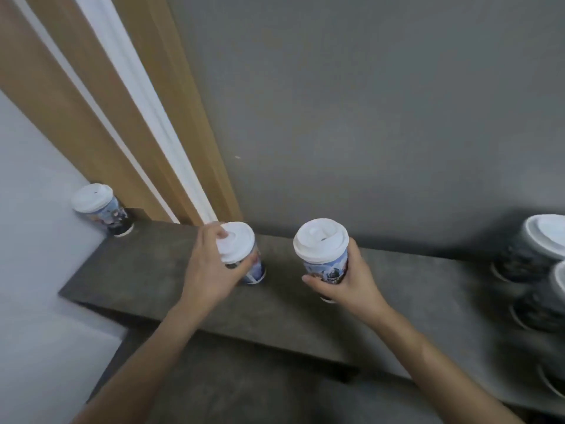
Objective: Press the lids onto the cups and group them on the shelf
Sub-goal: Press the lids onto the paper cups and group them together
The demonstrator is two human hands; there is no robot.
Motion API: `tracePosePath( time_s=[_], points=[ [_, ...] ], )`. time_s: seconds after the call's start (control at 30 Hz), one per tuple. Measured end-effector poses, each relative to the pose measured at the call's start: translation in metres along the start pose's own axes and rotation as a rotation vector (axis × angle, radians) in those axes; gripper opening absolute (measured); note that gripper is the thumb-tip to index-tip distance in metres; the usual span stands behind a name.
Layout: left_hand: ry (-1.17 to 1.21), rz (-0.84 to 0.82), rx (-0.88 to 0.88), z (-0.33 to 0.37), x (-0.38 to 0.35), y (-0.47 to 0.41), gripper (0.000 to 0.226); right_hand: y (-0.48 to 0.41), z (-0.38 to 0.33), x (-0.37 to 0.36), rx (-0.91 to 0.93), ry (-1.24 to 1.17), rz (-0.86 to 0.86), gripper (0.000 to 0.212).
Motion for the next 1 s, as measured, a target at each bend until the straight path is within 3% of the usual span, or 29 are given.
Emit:
tracePosePath(
  time_s=[0.1,0.2,0.47,0.57,0.7,0.73,0.8,0.9,1.0],
  points=[
    [0.066,-0.044,-0.118,0.069,-0.054,0.008,0.082,0.018,0.013,0.051,0.015,0.022,0.106,0.085],
    [0.034,-0.080,-0.258,0.113,-0.091,0.018,0.078,0.036,0.024,0.092,0.022,0.021,0.183,0.084],
    [-0.015,-0.137,-0.296,0.132,-0.113,0.024,0.085,0.065,0.058,0.144,0.001,0.010,0.233,0.085],
    [-0.099,-0.028,-0.355,0.145,-0.102,0.030,0.084,0.068,0.070,0.150,-0.019,0.008,0.211,0.086],
    [-0.066,0.187,-0.602,0.205,-0.081,0.069,0.056,0.072,0.084,0.154,-0.040,0.004,0.203,0.081],
    [-0.027,0.148,-0.669,0.222,-0.088,0.081,0.054,0.072,0.087,0.155,-0.041,0.007,0.205,0.080],
    [0.059,-0.096,-0.701,0.245,-0.124,0.095,0.064,0.072,0.090,0.155,-0.039,0.008,0.195,0.081],
    [0.236,-0.531,-0.451,0.241,-0.188,0.097,0.084,0.070,0.091,0.154,-0.021,0.025,0.154,0.085],
    [0.385,-0.577,-0.336,0.233,-0.209,0.095,0.085,0.070,0.091,0.153,-0.020,0.021,0.144,0.085]
  ],
)
Point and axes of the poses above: each hand's wrist, its own y-axis away from the middle knuckle, its own x-axis out of the back of the hand, z = x × y, the point moved 10 cm from there along -y, towards the middle knuckle, and after that the axes turned 4 degrees about -y, right-handed, at the moved point
